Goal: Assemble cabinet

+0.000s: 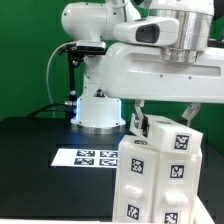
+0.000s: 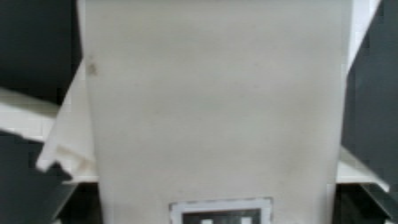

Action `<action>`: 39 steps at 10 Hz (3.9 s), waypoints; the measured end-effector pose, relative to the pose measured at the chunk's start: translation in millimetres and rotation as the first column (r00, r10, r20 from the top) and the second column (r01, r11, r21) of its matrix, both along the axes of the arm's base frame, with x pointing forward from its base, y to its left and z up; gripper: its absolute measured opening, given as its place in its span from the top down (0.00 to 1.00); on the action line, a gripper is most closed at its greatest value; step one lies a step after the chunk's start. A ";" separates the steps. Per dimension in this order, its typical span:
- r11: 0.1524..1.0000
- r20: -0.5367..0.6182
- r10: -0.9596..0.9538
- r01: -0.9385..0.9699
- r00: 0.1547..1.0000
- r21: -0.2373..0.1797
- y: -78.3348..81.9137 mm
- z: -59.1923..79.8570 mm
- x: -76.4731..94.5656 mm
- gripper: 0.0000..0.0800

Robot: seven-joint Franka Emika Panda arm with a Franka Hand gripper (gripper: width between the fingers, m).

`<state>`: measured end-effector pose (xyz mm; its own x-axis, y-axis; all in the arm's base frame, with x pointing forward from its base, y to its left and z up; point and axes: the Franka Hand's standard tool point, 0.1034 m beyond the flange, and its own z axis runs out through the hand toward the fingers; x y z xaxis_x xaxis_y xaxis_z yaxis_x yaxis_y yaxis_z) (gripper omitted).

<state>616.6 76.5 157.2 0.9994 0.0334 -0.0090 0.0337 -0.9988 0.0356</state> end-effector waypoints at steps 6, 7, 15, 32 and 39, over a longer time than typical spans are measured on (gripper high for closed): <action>0.786 -0.069 -0.599 0.602 0.798 0.145 -1.1 -1.3 4.4 0.31; 0.740 -0.076 -0.654 0.658 0.752 0.139 -0.6 -1.4 4.3 0.31; -0.048 -0.147 -0.989 0.989 -0.027 0.139 6.0 -2.3 15.9 0.31; 0.989 0.052 0.064 -0.070 0.997 0.127 11.8 21.7 16.6 0.00; 0.672 0.063 0.736 -0.739 0.674 0.051 8.9 19.7 19.1 0.00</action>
Offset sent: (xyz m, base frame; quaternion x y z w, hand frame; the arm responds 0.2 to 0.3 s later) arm 0.0055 0.0029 0.0021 0.0599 -0.0223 0.2367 0.9695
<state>635.7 85.4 176.9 0.6487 0.7590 0.0557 0.7606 -0.6490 -0.0134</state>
